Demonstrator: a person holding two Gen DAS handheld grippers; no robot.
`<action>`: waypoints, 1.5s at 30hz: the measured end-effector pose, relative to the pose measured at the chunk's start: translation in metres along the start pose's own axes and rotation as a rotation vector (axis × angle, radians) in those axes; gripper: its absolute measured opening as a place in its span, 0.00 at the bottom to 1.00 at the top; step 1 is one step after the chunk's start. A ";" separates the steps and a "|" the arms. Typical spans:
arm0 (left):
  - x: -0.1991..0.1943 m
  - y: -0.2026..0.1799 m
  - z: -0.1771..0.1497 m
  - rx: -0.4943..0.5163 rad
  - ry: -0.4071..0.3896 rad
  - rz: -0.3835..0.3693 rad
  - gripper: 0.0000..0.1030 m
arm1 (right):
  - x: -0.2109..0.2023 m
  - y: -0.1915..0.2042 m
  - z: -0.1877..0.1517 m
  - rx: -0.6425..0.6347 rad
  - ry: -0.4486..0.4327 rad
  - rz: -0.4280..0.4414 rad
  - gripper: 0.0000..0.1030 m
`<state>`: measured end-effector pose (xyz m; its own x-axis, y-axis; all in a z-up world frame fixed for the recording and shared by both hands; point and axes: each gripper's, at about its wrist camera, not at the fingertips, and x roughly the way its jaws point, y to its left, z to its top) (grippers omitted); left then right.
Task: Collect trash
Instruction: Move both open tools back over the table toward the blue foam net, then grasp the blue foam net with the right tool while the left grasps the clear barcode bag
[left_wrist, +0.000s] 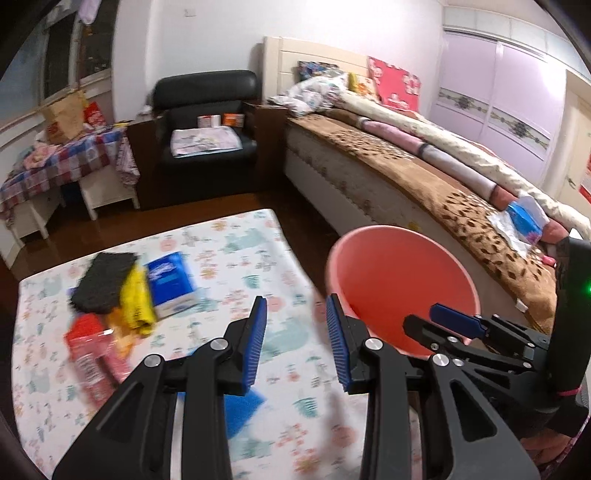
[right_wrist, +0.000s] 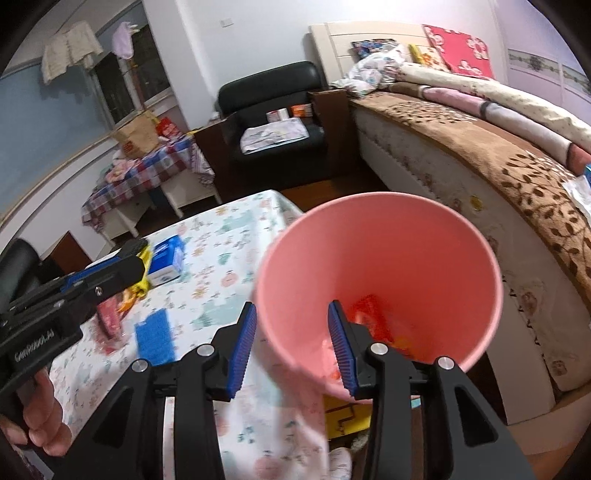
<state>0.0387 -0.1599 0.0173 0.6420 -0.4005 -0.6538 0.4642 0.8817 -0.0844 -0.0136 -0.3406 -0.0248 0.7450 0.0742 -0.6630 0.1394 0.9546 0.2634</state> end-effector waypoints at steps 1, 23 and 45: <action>-0.004 0.007 -0.001 -0.010 -0.003 0.014 0.32 | 0.001 0.007 -0.001 -0.010 0.005 0.013 0.39; -0.050 0.147 -0.071 -0.251 0.043 0.228 0.32 | 0.054 0.111 -0.020 -0.180 0.166 0.239 0.45; -0.008 0.170 -0.075 -0.354 0.115 0.152 0.32 | 0.106 0.145 -0.041 -0.318 0.260 0.159 0.45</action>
<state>0.0667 0.0121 -0.0479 0.6054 -0.2466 -0.7568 0.1177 0.9681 -0.2212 0.0586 -0.1823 -0.0856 0.5467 0.2588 -0.7964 -0.2018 0.9637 0.1746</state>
